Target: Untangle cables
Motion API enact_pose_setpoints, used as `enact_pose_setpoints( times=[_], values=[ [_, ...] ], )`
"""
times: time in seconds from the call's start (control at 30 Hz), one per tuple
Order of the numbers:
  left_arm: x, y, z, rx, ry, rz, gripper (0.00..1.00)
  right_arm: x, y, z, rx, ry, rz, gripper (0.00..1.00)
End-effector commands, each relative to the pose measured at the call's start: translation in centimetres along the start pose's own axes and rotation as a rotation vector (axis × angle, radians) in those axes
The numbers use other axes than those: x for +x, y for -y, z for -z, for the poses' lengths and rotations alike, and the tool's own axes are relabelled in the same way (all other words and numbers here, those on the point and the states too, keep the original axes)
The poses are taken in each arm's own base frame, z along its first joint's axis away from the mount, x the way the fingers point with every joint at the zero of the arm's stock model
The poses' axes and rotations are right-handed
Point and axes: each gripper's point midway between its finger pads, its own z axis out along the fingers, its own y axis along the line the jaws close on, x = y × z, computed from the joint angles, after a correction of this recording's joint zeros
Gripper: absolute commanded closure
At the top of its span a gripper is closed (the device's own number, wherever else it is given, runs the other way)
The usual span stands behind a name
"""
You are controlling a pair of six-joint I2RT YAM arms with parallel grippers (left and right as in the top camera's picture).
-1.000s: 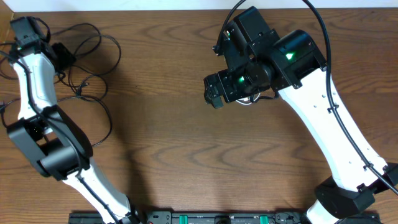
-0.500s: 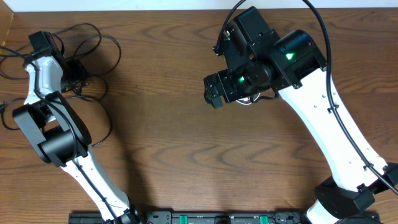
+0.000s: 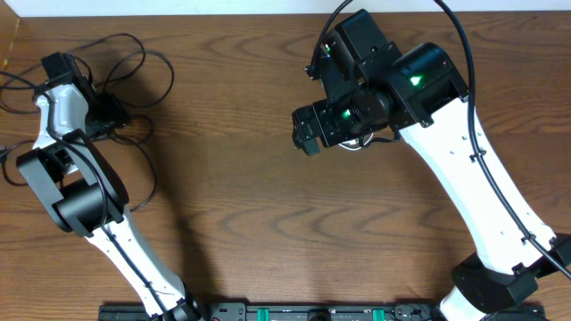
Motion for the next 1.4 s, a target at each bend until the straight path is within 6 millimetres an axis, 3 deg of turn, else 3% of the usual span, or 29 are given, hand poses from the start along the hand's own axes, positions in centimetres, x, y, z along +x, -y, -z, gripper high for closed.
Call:
enact_pose_setpoints(
  times=[0.0, 0.1, 0.13, 0.3, 0.37, 0.6, 0.7, 0.87, 0.9, 0.97, 1.0, 1.07, 1.2, 1.37],
  values=[
    [1.3, -0.5, -1.1, -0.009, -0.048, -0.024, 0.33, 0.1, -0.2, -0.2, -0.003, -0.005, 0.01, 0.03],
    [1.5, -0.4, -1.2, -0.001, -0.053, -0.023, 0.47, 0.1, -0.2, -0.2, -0.003, -0.005, 0.01, 0.03],
    [1.5, -0.2, -1.2, 0.01, -0.054, -0.022, 0.57, 0.1, -0.2, -0.2, -0.003, -0.005, 0.01, 0.03],
    [1.3, 2.2, -1.0, 0.15, -0.051, 0.0, 0.87, 0.1, -0.2, -0.2, -0.003, -0.006, 0.01, 0.03],
    [0.7, 2.9, -0.9, 0.188, -0.036, 0.043, 0.92, 0.1, -0.2, -0.2, -0.003, -0.006, 0.01, 0.03],
    [-2.6, 4.2, 0.5, 0.255, 0.06, 0.129, 0.92, 0.3, -0.2, -0.2, 0.0, -0.013, 0.008, 0.03],
    [-5.5, 5.3, 3.2, 0.309, 0.129, 0.115, 0.93, 0.4, 0.2, -0.2, 0.021, -0.017, 0.006, 0.03],
    [-9.9, 6.0, 9.8, 0.336, 0.24, 0.099, 0.92, 0.5, 0.5, -0.2, 0.039, -0.019, 0.005, 0.03],
    [-10.2, 6.1, 10.8, 0.338, 0.248, 0.098, 0.91, 0.4, 0.5, -0.2, 0.038, -0.017, 0.005, 0.03],
    [-10.2, 6.0, 11.6, 0.333, 0.243, 0.103, 0.49, 0.4, 0.5, -0.2, 0.038, -0.016, 0.005, 0.03],
    [-10.0, 5.8, 11.6, 0.33, 0.233, 0.106, 0.33, 0.4, 0.5, -0.2, 0.038, -0.016, 0.005, 0.03],
    [-9.3, 5.3, 11.1, 0.313, 0.203, 0.115, 0.14, 0.4, 0.5, -0.2, 0.038, -0.017, 0.005, 0.04],
    [-7.3, 3.3, 8.6, 0.213, 0.133, 0.141, 0.08, 0.6, 0.6, -0.2, 0.04, -0.023, 0.004, 0.04],
    [-4.0, 1.3, 4.7, 0.114, 0.042, 0.16, 0.07, 0.6, 0.6, -0.2, 0.04, -0.025, 0.003, 0.04]
  ],
)
